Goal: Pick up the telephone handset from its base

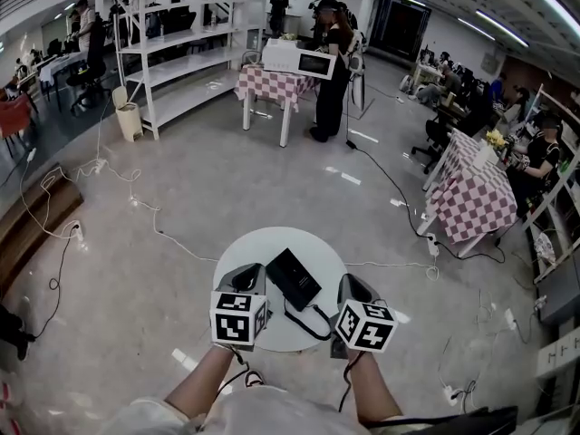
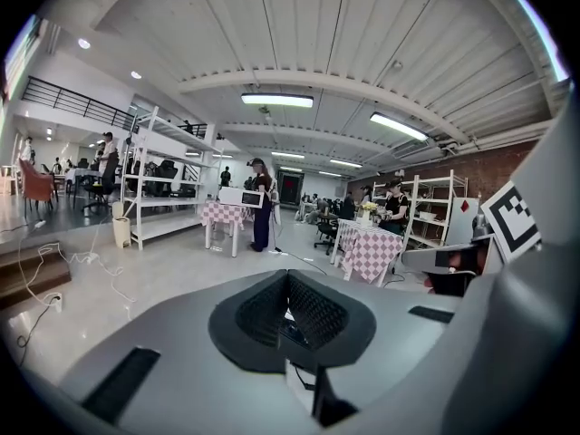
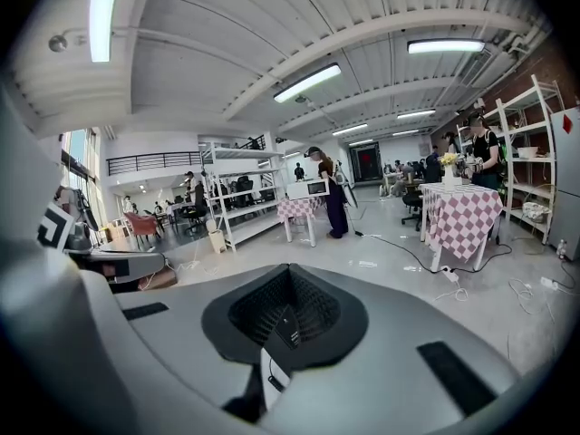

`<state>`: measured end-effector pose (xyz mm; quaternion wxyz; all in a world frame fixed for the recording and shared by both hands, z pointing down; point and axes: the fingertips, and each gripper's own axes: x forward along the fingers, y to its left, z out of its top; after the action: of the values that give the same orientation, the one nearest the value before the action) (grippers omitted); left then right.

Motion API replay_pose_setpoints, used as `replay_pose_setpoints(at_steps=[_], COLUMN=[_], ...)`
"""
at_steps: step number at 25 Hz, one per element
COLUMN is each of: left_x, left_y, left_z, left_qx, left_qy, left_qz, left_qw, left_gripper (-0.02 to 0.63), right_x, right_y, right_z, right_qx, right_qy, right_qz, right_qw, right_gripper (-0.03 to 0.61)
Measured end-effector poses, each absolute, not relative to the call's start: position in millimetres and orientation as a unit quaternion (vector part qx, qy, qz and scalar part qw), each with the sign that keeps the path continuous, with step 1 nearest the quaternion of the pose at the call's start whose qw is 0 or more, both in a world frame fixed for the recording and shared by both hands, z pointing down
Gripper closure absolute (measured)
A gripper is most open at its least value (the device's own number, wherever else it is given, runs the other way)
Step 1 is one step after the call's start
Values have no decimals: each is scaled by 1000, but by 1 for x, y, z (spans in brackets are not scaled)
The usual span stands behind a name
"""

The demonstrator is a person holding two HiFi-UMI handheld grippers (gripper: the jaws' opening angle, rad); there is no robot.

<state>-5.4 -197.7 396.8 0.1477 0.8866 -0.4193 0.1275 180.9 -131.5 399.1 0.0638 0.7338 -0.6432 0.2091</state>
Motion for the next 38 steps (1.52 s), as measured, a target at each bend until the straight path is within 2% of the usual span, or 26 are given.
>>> replay_pose_setpoints(at_steps=[19,33,38], left_x=[20,15,7], left_y=[-291,-285,-282], left_z=[399,462,461], left_qx=[892,851,842], left_qy=[-413,-451,-468], left_qz=[123,176,183], left_qw=[138,204,196], left_gripper=[597,597,597], right_x=[197,193,186], right_y=[-214,-234,-244], right_z=[411,468,472], right_qx=[737,686,670], right_qy=[-636,-661,-677], right_qz=[219,285,283], right_qw=[74,104,109], right_gripper=[555,554,554])
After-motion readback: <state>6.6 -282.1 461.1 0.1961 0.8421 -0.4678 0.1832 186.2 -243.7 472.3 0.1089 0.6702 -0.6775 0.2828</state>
